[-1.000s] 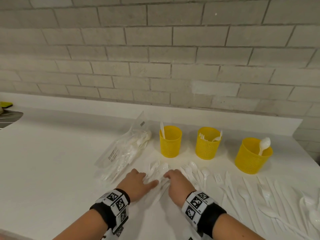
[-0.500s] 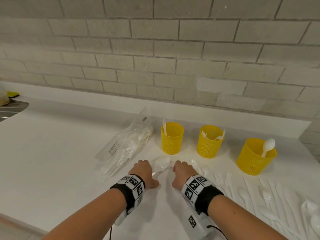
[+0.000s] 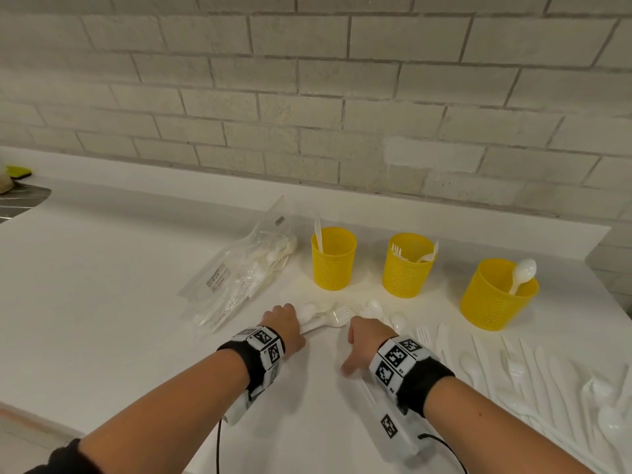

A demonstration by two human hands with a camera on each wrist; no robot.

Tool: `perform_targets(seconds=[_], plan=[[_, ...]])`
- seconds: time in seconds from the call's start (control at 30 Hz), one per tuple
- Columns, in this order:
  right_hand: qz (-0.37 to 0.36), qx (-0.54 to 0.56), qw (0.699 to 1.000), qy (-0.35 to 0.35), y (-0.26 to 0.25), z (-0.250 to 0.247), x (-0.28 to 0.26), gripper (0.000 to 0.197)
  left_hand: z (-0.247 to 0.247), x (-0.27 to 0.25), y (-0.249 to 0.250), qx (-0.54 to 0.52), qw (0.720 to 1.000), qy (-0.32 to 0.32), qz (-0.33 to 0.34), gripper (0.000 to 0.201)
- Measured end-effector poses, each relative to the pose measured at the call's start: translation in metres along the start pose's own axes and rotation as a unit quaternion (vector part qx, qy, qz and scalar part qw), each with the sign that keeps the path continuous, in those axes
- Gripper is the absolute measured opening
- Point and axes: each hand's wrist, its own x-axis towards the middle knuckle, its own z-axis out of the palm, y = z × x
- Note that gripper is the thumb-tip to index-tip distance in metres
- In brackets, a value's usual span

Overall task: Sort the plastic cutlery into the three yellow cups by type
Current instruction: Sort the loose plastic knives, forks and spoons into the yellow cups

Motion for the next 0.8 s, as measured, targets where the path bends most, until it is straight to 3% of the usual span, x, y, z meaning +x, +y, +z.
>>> perform_targets(seconds=[0.1,0.2,0.3,0.37,0.43,0.53,0.67,0.8], plan=[[0.002,0.01,1.0,0.008,0.001,0.005,0.0,0.045,0.003,0.0,0.0,-0.019,1.0,0.001,-0.006,0.038],[-0.012,0.091,0.994,0.065,0.003,-0.004,0.001,0.043,0.0,-0.002,-0.003,-0.019,1.0,-0.008,0.008,0.037],[-0.045,0.209,0.965,0.154,0.008,-0.021,0.002,0.036,-0.01,-0.005,-0.006,-0.035,0.998,0.0,0.056,0.037],[-0.075,0.287,0.93,0.219,0.009,-0.031,0.002,0.031,-0.018,-0.005,-0.007,-0.106,0.99,0.01,0.087,0.033],[-0.101,0.375,0.885,0.258,0.008,-0.037,-0.001,0.028,-0.024,-0.005,-0.004,-0.259,0.959,0.008,0.113,0.021],[-0.13,0.483,0.828,0.252,0.002,-0.038,-0.007,0.024,-0.029,-0.01,0.005,-0.438,0.888,0.001,0.143,0.011],[-0.146,0.533,0.79,0.264,-0.003,-0.033,-0.006,0.031,-0.032,-0.012,0.015,-0.502,0.841,-0.011,0.201,0.002],[-0.149,0.546,0.78,0.266,-0.002,-0.033,-0.006,0.033,-0.032,-0.017,0.023,-0.538,0.816,-0.018,0.21,0.011]])
